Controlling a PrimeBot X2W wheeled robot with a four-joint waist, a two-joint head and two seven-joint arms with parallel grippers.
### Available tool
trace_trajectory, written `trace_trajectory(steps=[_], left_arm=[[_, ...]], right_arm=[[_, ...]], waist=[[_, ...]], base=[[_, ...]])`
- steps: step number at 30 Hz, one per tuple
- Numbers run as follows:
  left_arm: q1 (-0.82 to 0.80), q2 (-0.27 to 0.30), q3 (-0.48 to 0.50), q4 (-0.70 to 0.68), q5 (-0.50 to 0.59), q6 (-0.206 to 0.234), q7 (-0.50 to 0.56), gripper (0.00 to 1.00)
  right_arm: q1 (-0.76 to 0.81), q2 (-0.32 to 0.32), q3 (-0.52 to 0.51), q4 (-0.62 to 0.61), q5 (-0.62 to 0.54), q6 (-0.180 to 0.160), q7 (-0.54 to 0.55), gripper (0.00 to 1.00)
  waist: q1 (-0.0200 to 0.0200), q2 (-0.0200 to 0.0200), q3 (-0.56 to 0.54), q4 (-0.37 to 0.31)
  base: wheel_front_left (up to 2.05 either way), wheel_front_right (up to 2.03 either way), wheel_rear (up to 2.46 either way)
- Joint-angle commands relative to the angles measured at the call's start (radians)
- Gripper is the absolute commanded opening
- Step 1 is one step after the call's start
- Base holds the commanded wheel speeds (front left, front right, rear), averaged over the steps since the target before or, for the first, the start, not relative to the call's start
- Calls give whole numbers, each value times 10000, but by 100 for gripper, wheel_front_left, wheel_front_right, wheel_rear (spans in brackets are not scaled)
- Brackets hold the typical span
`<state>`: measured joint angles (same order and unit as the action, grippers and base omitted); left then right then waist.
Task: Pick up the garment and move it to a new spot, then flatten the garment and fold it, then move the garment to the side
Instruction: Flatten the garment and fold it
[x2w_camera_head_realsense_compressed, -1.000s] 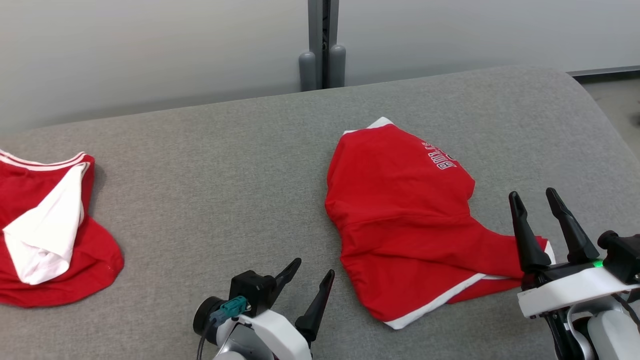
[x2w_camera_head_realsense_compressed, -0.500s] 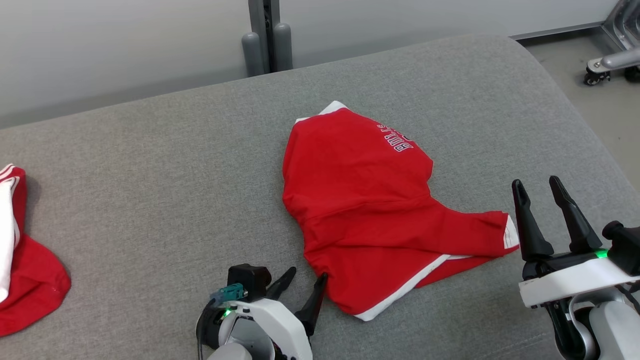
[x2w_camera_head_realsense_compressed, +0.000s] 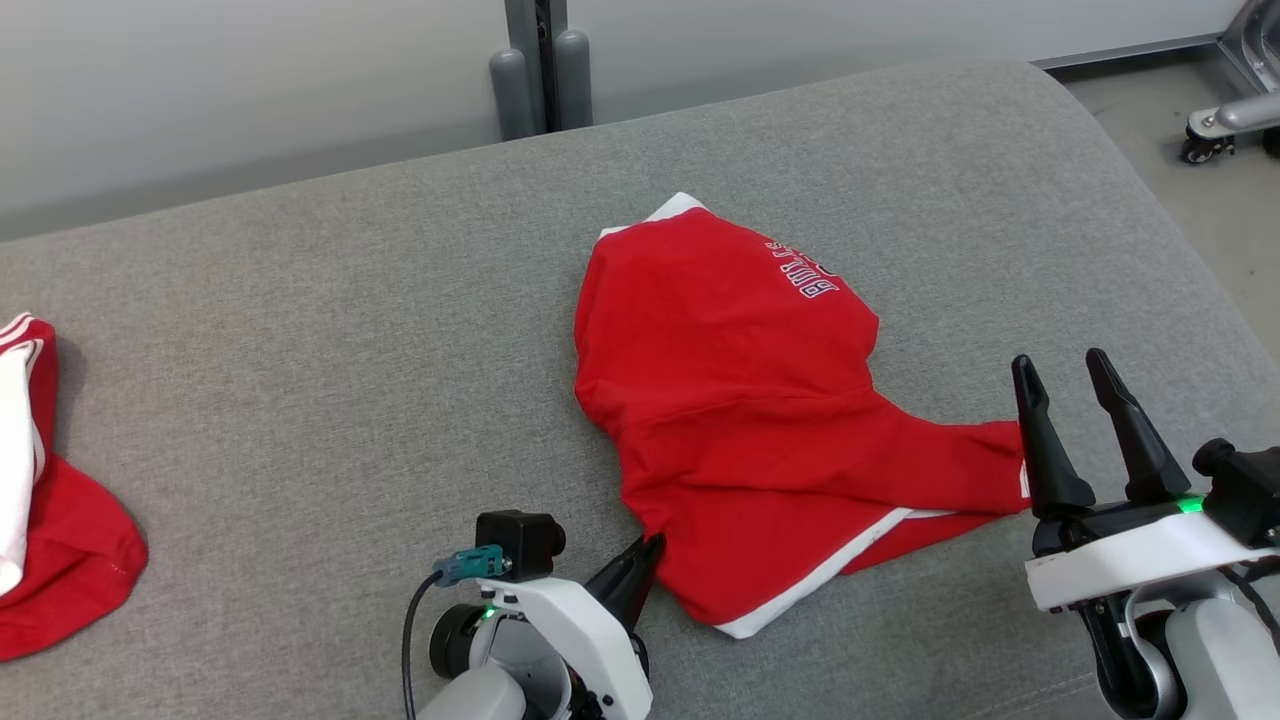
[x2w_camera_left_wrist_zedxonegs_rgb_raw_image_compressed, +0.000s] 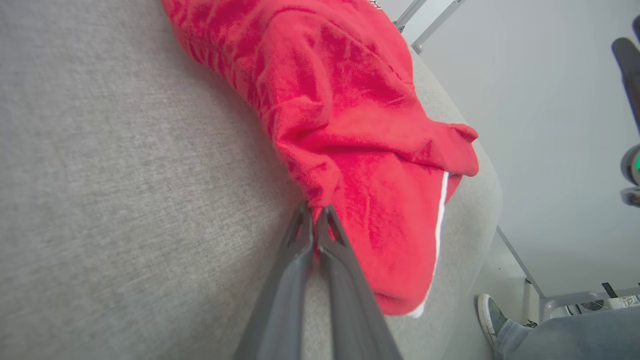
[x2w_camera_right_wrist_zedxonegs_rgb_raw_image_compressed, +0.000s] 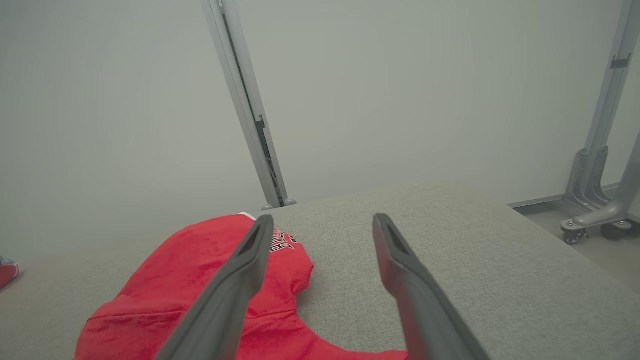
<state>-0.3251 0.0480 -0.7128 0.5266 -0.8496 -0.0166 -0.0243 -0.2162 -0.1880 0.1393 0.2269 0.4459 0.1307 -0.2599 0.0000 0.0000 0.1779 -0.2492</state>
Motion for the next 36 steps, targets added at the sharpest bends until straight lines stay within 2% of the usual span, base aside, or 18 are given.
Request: trace_trajectory(steps=[1,5,9,18,22,27,32,36], left_arm=[[-262,45,5,-17,-64,-20,-92,0],[-398,61,69,-195,-135,109,-344,0],[-419,385,322,-477,-48,381,-529,0],[106,1555,1293,-1693,-438,1216,-414,0],[530,2084,1687,-2014,-608,1634,-279,0],[940,2589,2221,-2202,-910,1958,-294,0],[1086,2812,2441,-2267,-840,2213,-455,0],[1069,2811,2405,-2246,-814,2186,-476,0]], right_arm=[[-53,-22,-33,3,-33,2,-36,100],[36,-15,-101,-5,-59,2,-36,100],[136,-5,-142,3,-64,2,-36,100],[202,15,-107,109,-53,2,-36,100],[218,-1,-28,191,-5,2,-36,100],[205,-39,42,271,51,2,-36,100],[161,-108,163,338,131,2,-36,100],[121,-170,215,387,188,2,-36,100]], waist=[[0,0,-20,57],[0,0,-110,319],[0,0,-254,667],[0,0,-518,1333],[0,0,-562,1430],[0,0,-556,1485],[0,0,-532,1528],[0,0,-512,1553]], base=[[0,0,0],[0,0,0],[0,0,0],[0,0,0],[0,0,0],[0,0,0],[0,0,0],[0,0,0]])
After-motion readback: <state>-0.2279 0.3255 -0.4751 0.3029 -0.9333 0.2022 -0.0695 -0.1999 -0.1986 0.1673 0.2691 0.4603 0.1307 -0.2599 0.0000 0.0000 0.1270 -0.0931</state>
